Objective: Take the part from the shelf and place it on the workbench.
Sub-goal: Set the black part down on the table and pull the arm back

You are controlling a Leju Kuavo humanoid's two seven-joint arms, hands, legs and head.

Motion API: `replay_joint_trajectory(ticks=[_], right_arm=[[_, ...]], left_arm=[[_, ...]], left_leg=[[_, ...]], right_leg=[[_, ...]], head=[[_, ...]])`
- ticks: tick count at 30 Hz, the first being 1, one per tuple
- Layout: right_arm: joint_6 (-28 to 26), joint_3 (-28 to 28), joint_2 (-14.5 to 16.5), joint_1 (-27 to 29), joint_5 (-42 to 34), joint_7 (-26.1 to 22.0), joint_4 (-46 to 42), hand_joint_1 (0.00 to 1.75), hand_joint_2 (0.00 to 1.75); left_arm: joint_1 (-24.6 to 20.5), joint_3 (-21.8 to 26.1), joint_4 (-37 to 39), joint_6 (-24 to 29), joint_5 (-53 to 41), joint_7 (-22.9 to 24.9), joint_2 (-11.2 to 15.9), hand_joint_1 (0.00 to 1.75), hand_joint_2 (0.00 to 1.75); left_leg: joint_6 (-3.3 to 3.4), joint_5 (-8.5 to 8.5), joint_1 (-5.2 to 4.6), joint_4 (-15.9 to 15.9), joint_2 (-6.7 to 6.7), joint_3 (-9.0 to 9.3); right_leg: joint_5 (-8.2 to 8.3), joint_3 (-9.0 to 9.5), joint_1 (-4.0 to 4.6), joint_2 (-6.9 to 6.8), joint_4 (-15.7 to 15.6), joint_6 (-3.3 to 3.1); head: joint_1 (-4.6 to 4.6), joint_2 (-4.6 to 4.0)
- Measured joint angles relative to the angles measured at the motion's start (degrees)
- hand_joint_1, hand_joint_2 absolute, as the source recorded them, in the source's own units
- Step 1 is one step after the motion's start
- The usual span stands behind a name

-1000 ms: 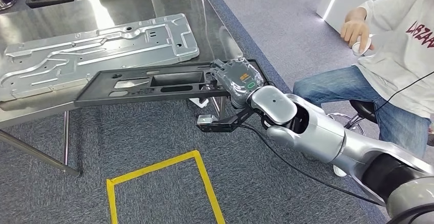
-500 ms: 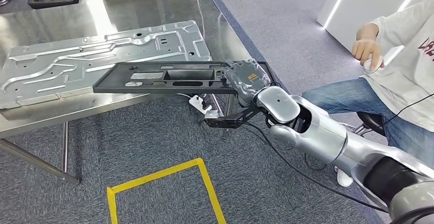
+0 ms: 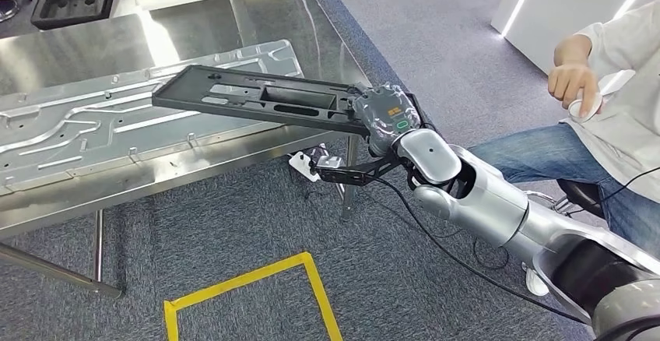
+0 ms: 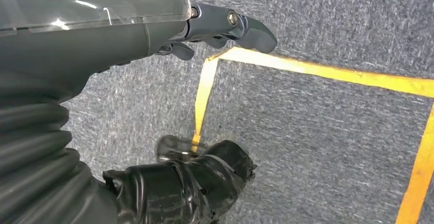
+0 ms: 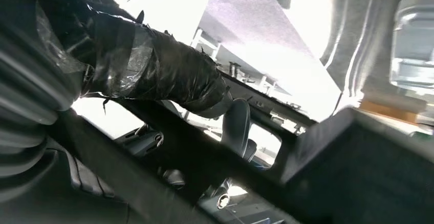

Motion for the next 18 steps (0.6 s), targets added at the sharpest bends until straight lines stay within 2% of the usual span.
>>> replay_joint_trajectory(ticks=[1, 2, 3, 4, 5, 7, 9, 10, 11, 13, 14, 15, 17, 18], right_arm=[[-0.04, -0.08, 0.03, 0.07, 0.05, -0.02, 0.16, 1.75, 1.75], [-0.04, -0.15, 0.05, 0.12, 0.09, -0.04, 0.32, 1.75, 1.75], [-0.08, -0.21, 0.10, 0.17, 0.12, -0.05, 0.48, 1.75, 1.75], [-0.14, -0.27, 0.16, 0.20, 0.13, -0.07, 0.61, 1.75, 1.75], [-0.19, -0.33, 0.25, 0.26, 0.14, -0.07, 0.75, 1.75, 1.75], [-0.26, -0.45, 0.40, 0.29, 0.16, -0.07, 1.00, 1.75, 1.75], [-0.26, -0.70, 0.45, 0.32, 0.22, -0.08, 1.19, 1.75, 1.75], [-0.26, -0.87, 0.45, 0.25, 0.26, -0.09, 1.25, 1.75, 1.75], [-0.26, -1.00, 0.45, 0.20, 0.28, -0.10, 1.31, 1.75, 1.75], [-0.25, -1.11, 0.47, 0.14, 0.29, -0.11, 1.44, 1.75, 1.75], [-0.21, -1.11, 0.48, 0.23, 0.30, -0.10, 1.55, 1.75, 1.75], [-0.16, -1.11, 0.49, 0.31, 0.32, -0.10, 1.68, 1.75, 1.75], [-0.08, -1.11, 0.49, 0.40, 0.37, -0.09, 1.86, 1.75, 1.75], [-0.04, -1.11, 0.52, 0.39, 0.38, -0.09, 1.92, 1.75, 1.75]], left_arm=[[0.06, -0.02, 0.00, 0.01, 0.00, 0.00, -0.01, 0.00, 1.75], [0.09, -0.03, 0.00, 0.03, 0.00, -0.01, 0.02, 0.00, 1.75], [0.10, -0.07, 0.01, 0.04, 0.00, -0.01, 0.09, 0.00, 1.75], [0.11, -0.15, 0.01, 0.06, 0.00, -0.03, 0.18, 0.00, 1.75], [0.12, -0.26, 0.01, 0.07, -0.01, -0.07, 0.27, 0.00, 1.75], [0.08, -0.45, 0.00, 0.08, 0.01, -0.13, 0.37, 0.00, 1.75], [0.05, -0.50, 0.00, 0.08, 0.03, -0.16, 0.37, 0.00, 1.75], [-0.01, -0.52, 0.00, 0.07, 0.04, -0.17, 0.35, 0.00, 1.75], [-0.08, -0.55, 0.00, 0.06, 0.04, -0.17, 0.34, 0.00, 1.75], [-0.24, -0.62, 0.00, 0.04, 0.04, -0.19, 0.31, 0.00, 1.75], [-0.23, -0.65, 0.00, 0.04, 0.07, -0.19, 0.30, 0.00, 1.75], [-0.18, -0.67, 0.00, 0.04, 0.13, -0.19, 0.28, 0.00, 1.75], [-0.10, -0.68, 0.01, 0.04, 0.27, -0.17, 0.26, 0.00, 1.75], [-0.16, -0.68, 0.02, 0.07, 0.34, -0.14, 0.37, 0.00, 1.75]], left_leg=[[0.28, 2.33, -0.12, -2.92, 0.00, 0.38], [0.78, 5.58, -0.37, -6.96, 0.00, 1.23], [1.25, 8.07, -0.69, -10.48, -0.01, 2.01], [1.70, 9.77, -1.00, -13.06, -0.04, 2.79], [2.02, 10.57, -1.25, -14.31, -0.07, 3.20], [2.33, 10.38, -1.32, -14.95, -0.10, 3.90], [2.55, 10.54, -0.93, -16.28, -0.04, 5.01], [2.73, 10.53, -0.66, -16.96, -0.01, 5.66], [2.86, 10.38, -0.52, -17.30, 0.00, 6.12], [3.02, 9.76, -0.38, -17.40, -0.05, 6.75], [2.92, 9.34, -0.30, -17.30, -0.12, 7.13], [2.74, 8.84, -0.17, -17.09, -0.20, 7.54], [2.08, 7.47, 0.17, -16.06, -0.36, 8.19], [1.62, 6.76, 0.18, -15.25, -0.49, 8.19]], right_leg=[[-0.53, 0.74, 0.03, 0.03, -0.01, 0.02], [-1.06, 1.36, 0.03, 0.05, -0.05, 0.05], [-1.53, 1.88, 0.05, 0.11, -0.09, 0.19], [-1.88, 2.16, 0.03, 0.20, -0.17, 0.38], [-2.18, 2.34, -0.01, 0.29, -0.33, 0.68], [-2.60, 2.79, 0.05, 0.40, -0.93, 1.32], [-3.60, 2.79, 0.17, 0.32, -0.28, 1.72], [-4.60, 1.81, 0.24, 0.29, 1.71, 1.86], [-5.86, -0.01, 0.16, 0.27, 4.96, 1.92], [-7.64, -4.80, 0.01, 0.29, 12.18, 2.19], [-7.29, -6.62, -0.14, 0.27, 14.13, 2.41], [-5.77, -7.50, -0.35, 0.23, 14.01, 2.73], [-0.51, -6.63, -0.97, 0.06, 8.33, 3.63], [1.40, -5.75, -1.17, 0.05, 5.29, 4.01]], head=[[0.01, 0.00], [0.01, -0.01], [0.01, -0.01], [0.02, -0.01], [0.02, -0.01], [0.03, -0.01], [0.10, -0.01], [0.17, -0.01], [0.20, -0.01], [0.23, -0.01], [0.23, -0.01], [0.25, -0.01], [0.26, 0.00], [0.28, -0.01]])
